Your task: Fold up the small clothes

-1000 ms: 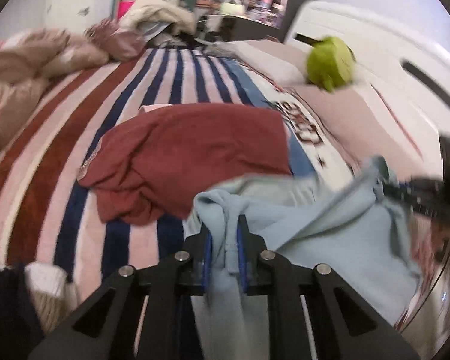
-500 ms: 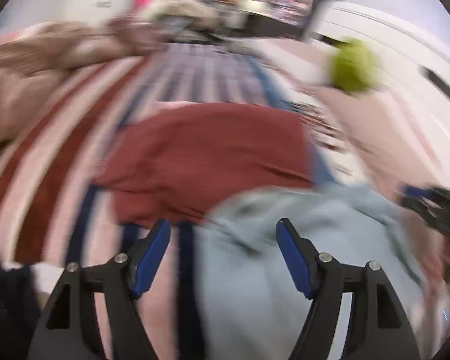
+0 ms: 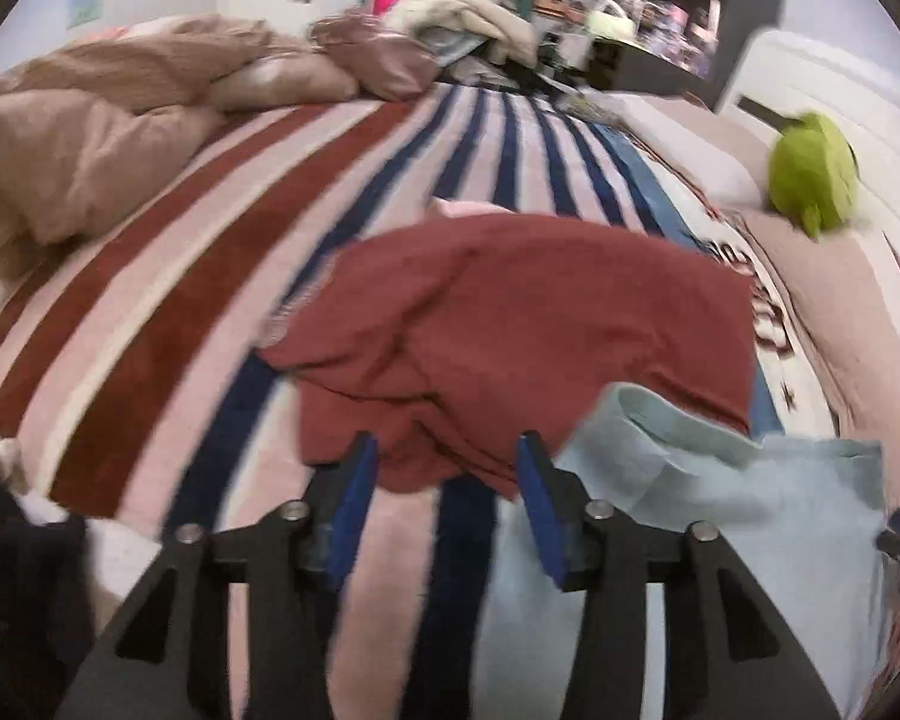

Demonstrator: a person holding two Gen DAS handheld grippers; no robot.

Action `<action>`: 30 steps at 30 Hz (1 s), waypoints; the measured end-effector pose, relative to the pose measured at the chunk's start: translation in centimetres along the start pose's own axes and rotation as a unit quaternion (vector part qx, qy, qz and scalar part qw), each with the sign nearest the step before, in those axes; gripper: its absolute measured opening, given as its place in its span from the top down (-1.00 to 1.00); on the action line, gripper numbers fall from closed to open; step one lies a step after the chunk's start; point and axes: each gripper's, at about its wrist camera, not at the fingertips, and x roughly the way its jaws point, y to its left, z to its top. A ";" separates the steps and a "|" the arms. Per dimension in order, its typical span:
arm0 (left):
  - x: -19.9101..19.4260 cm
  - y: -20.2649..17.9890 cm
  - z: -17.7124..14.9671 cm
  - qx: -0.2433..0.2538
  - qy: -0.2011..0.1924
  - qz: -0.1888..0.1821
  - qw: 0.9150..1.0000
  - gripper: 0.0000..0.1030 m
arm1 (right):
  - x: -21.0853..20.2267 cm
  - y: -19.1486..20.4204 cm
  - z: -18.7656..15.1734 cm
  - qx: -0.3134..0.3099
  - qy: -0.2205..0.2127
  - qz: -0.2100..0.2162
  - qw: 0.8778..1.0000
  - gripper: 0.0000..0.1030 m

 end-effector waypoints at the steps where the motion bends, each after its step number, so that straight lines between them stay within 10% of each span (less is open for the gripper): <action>1: -0.5 0.2 -0.1 0.000 0.006 -0.014 1.000 0.10 | -0.5 -0.5 -0.3 0.006 -0.005 0.009 1.000 0.49; 5: -3.9 -0.6 -2.9 0.020 0.010 -0.089 0.996 -0.44 | -4.1 -0.6 -1.9 0.021 -0.042 0.087 0.995 0.22; 11: -7.7 -1.7 -10.7 0.058 0.021 -0.125 0.990 -0.70 | -6.5 1.8 -7.7 0.063 -0.071 0.209 0.973 -0.19; 18: -7.5 0.7 -16.0 0.010 0.035 -0.153 0.988 -0.69 | -3.3 3.5 -12.6 0.067 -0.061 0.059 0.994 -0.18; 22: -7.8 1.2 -17.4 -0.014 0.035 -0.190 0.981 -0.68 | -3.5 1.4 -14.3 0.141 -0.068 0.173 0.972 -0.20; 24: -7.4 0.6 -17.4 -0.029 0.031 -0.203 0.978 -0.45 | -3.1 1.5 -14.4 0.178 -0.073 0.266 0.945 -0.22; 27: -6.9 0.2 -17.6 -0.043 0.033 -0.204 0.977 0.57 | -2.5 2.5 -14.0 0.198 -0.083 0.273 0.938 -0.45; 30: -8.9 0.3 -18.0 -0.031 0.003 -0.206 0.978 0.73 | -3.0 3.3 -13.7 0.185 -0.097 0.225 0.952 0.71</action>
